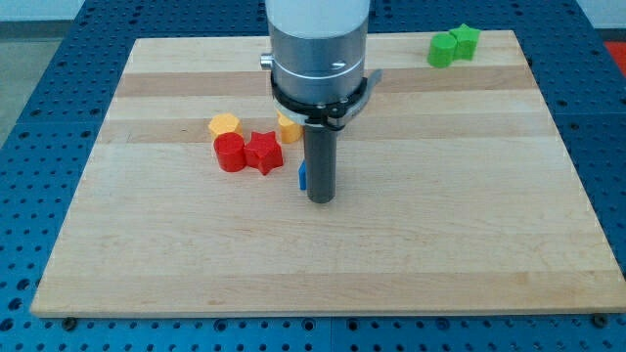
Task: Slide the blue triangle between the yellow heart and blue cube
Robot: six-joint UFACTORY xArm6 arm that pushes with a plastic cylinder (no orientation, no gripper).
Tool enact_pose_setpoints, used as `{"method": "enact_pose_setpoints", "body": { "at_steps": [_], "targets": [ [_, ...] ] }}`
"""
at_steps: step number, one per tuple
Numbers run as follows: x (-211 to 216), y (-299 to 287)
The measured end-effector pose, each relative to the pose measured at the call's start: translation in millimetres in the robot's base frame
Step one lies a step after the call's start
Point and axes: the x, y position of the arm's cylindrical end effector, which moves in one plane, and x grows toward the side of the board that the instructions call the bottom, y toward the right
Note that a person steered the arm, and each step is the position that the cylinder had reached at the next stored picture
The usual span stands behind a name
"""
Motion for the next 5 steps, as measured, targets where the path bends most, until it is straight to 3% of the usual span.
{"method": "enact_pose_setpoints", "body": {
  "at_steps": [3, 5],
  "targets": [
    [-43.1, -1.2],
    [-50.2, 20.8]
  ]
}}
